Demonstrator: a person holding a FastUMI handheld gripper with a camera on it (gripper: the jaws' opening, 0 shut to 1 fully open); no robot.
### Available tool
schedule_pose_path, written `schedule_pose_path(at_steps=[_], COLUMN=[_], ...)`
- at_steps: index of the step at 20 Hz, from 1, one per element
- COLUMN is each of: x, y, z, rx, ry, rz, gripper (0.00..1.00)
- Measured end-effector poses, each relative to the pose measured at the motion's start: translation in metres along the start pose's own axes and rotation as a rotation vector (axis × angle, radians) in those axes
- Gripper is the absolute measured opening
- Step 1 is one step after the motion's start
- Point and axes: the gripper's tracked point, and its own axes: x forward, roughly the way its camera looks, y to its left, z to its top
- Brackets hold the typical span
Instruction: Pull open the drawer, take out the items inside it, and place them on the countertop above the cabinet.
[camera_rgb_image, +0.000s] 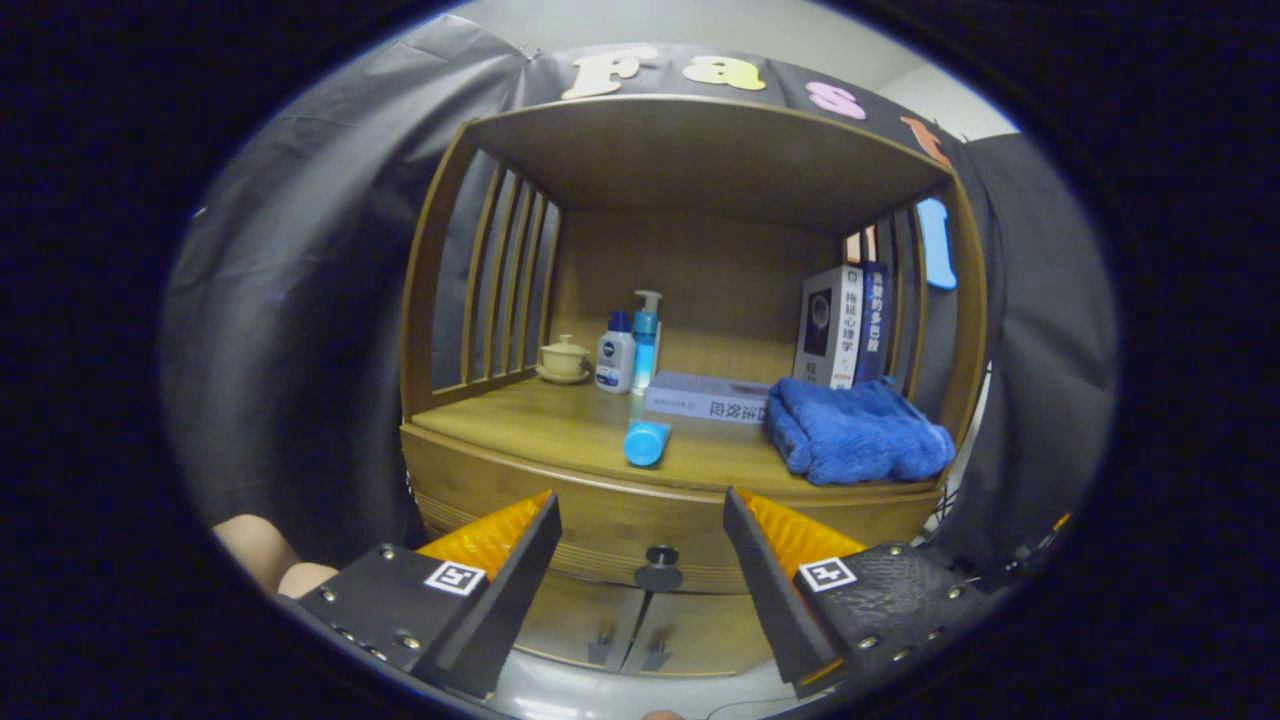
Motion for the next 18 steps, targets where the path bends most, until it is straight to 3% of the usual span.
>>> schedule_pose_path(at_steps=[9, 18], x=[-0.066, -0.114], y=[-0.029, -0.083], z=[0.048, 0.085], rx=[-0.023, -0.040], ry=[-0.080, -0.171], rz=[-0.029, -0.133], gripper=[0.98, 0.98])
